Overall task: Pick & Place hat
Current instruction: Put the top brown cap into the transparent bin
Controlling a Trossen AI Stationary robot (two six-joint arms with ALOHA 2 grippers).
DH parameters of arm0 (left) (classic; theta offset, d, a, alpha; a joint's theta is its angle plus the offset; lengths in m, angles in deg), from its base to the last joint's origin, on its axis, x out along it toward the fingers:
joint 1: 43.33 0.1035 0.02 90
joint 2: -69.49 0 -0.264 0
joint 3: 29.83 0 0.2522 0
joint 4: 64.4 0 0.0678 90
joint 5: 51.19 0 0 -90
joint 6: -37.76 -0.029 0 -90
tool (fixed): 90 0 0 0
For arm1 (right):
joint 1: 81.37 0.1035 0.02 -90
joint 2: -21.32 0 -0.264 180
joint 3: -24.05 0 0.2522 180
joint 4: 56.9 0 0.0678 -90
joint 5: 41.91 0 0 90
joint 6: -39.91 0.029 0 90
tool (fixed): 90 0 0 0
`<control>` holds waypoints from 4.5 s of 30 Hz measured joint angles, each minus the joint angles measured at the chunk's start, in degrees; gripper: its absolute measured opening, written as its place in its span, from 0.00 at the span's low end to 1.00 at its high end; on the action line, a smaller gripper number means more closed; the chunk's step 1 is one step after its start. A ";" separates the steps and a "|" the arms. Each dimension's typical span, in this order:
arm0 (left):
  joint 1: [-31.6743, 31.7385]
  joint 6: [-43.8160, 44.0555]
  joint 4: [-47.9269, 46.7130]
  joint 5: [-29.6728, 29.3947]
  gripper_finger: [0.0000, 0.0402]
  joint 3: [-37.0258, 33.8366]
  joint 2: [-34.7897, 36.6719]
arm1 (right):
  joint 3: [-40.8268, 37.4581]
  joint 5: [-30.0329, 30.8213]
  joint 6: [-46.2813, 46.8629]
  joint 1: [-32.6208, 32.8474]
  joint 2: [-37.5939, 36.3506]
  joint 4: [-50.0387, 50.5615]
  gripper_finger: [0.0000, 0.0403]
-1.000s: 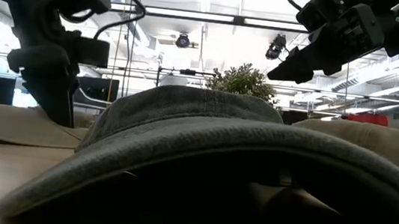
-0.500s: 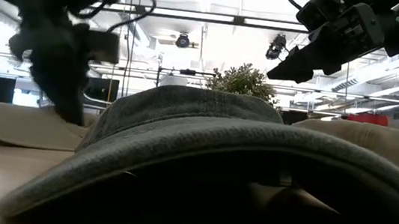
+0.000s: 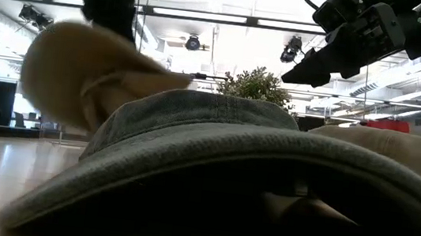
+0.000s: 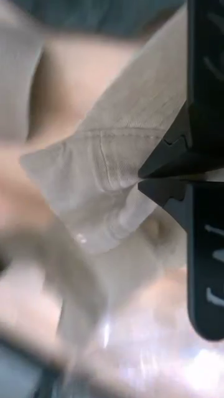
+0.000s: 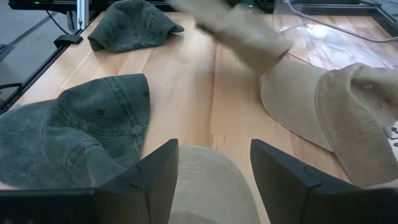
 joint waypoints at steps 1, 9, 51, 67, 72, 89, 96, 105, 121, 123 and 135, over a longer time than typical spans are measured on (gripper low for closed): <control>0.14 0.46 -2.57 -2.80 0.02 1.92 0.00 | 0.00 0.00 0.00 0.00 0.00 0.00 0.51; 3.65 -3.32 -16.69 -20.74 0.01 16.55 0.09 | -0.02 0.00 0.00 0.00 0.00 0.00 0.51; 31.26 -46.69 2.04 -13.46 0.15 -15.73 -0.52 | -0.04 0.02 -4.48 -0.01 0.00 -0.47 0.51; 23.70 -32.29 10.11 16.35 0.48 2.29 -0.49 | -0.04 0.02 -4.41 0.00 0.00 -1.22 0.51; 20.73 -38.96 17.44 15.79 0.48 -1.03 -4.42 | -0.04 0.02 -4.38 -0.02 0.00 -1.29 0.51; 31.57 -42.21 25.79 26.65 0.49 -2.34 -14.40 | -0.04 0.01 2.96 -0.01 0.00 0.03 0.51; 33.00 -45.39 29.22 26.71 0.47 -2.32 -18.96 | -0.04 0.02 1.60 -0.02 0.00 0.11 0.51; 31.31 -45.64 27.96 26.22 0.04 -2.41 -17.32 | -0.04 0.02 2.96 0.00 0.00 1.80 0.51; 18.96 -48.58 0.54 3.23 0.01 -2.32 19.20 | -0.04 0.02 1.96 -0.02 0.00 2.23 0.51; 20.66 -48.52 -4.21 -0.63 0.01 -2.32 21.42 | -0.04 0.02 0.93 0.00 0.00 1.93 0.51; 35.38 -48.36 -8.36 -1.99 0.01 -12.67 20.27 | -0.04 0.02 0.04 -0.01 0.00 1.64 0.51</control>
